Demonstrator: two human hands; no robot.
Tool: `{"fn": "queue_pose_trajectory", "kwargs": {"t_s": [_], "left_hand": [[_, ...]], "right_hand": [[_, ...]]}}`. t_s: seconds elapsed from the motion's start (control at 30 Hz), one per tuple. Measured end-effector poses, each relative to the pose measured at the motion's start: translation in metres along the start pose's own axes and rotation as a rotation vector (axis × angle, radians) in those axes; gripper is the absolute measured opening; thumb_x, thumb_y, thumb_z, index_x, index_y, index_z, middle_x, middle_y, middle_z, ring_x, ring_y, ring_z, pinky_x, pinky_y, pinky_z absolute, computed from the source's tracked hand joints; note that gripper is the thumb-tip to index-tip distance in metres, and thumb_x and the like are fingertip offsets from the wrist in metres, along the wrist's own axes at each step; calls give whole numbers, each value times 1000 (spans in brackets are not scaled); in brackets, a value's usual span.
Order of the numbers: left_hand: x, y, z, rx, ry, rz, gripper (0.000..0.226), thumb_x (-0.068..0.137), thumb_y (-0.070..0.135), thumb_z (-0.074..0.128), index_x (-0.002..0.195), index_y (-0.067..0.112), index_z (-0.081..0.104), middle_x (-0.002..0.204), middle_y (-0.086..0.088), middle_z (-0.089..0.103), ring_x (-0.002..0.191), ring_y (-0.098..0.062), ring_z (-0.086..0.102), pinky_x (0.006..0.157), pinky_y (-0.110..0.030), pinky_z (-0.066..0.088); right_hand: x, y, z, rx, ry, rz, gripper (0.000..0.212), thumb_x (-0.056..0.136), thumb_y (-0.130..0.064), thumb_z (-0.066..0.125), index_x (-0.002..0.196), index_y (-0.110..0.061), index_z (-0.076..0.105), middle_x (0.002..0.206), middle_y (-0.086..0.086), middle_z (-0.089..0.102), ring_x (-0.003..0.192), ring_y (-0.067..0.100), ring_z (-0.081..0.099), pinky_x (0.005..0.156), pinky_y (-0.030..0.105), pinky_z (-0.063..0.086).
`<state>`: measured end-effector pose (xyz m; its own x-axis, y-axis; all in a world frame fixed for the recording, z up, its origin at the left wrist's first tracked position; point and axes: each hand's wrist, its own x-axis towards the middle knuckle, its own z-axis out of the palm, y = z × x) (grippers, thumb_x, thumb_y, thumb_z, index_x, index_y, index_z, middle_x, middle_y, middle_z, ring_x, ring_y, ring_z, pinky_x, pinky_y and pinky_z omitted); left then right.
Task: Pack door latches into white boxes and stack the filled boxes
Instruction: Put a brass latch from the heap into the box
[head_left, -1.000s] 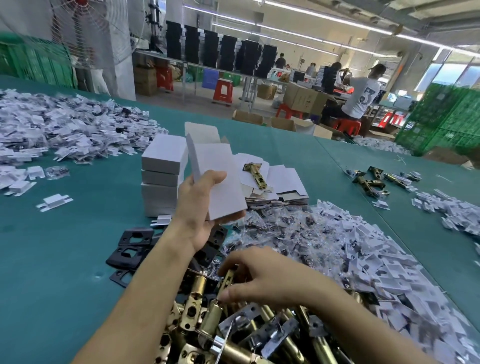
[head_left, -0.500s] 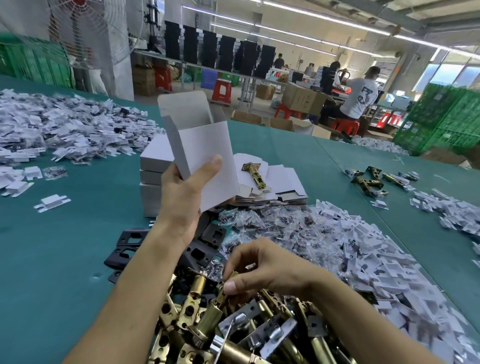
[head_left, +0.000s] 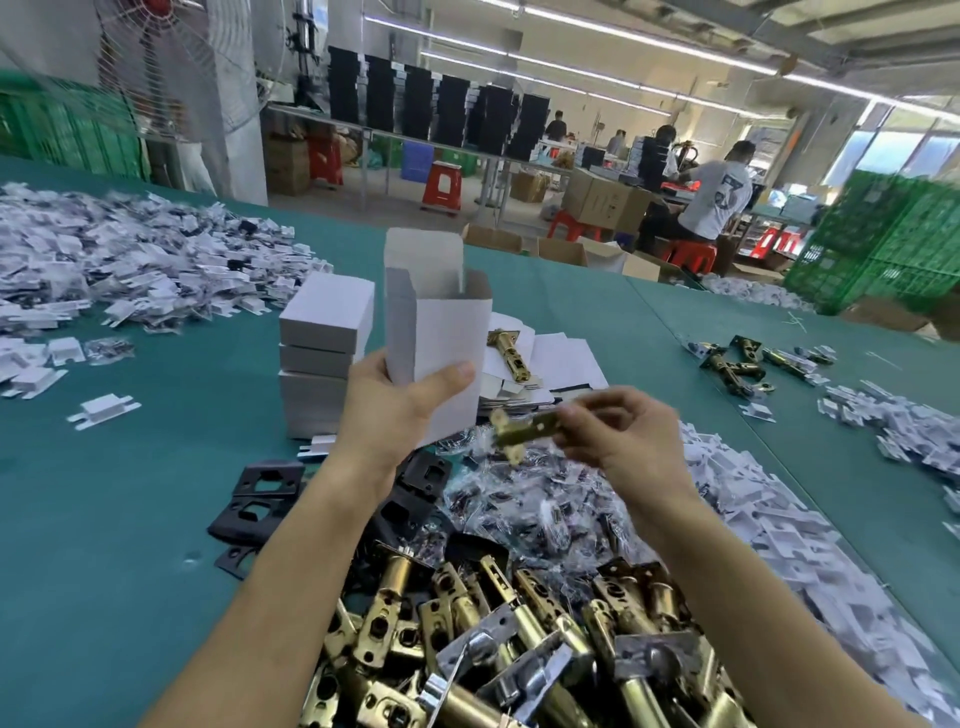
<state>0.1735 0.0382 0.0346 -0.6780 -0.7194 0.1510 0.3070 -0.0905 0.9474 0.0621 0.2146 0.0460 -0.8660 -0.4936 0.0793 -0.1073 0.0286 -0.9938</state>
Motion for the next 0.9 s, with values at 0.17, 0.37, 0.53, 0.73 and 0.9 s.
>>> {"fn": "queue_pose_trajectory", "kwargs": {"t_s": [0.17,0.37,0.53,0.73,0.9], "left_hand": [[-3,-9,-3,295,-268,-157,30,74,16,87,95,23,66,93,-2,71,74,-10,69,55,-19,55],[-7,-10,-3,370,-565,-81,37,63,26,80,98,21,70,86,6,67,72,-3,65,59,-15,50],[-8,-11,-2,370,-616,-60,39,66,25,80,104,22,71,87,8,69,80,-5,66,69,-17,52],[-9,-8,-2,179,-615,-39,37,66,21,83,101,26,73,92,1,73,86,-12,70,72,-23,55],[-10,-7,-1,174,-584,-18,32,68,17,82,97,28,73,90,1,72,84,-12,69,70,-22,55]], "right_hand": [[5,-38,-17,-129,185,-576,18,88,-6,68,101,-18,64,91,4,71,76,18,72,68,26,60],[-3,-80,-13,-298,-110,-743,24,86,-3,70,107,-13,65,90,4,72,75,17,71,70,24,58],[-3,-92,-1,-419,-198,-748,21,86,-6,73,106,-8,71,89,7,74,80,19,72,74,31,59],[2,-95,10,-440,-204,-687,19,84,-12,76,103,-14,73,98,9,68,77,29,71,72,47,59],[7,-91,9,-646,-276,-635,16,83,-14,78,99,-14,77,86,-2,76,74,6,69,72,22,56]]}}
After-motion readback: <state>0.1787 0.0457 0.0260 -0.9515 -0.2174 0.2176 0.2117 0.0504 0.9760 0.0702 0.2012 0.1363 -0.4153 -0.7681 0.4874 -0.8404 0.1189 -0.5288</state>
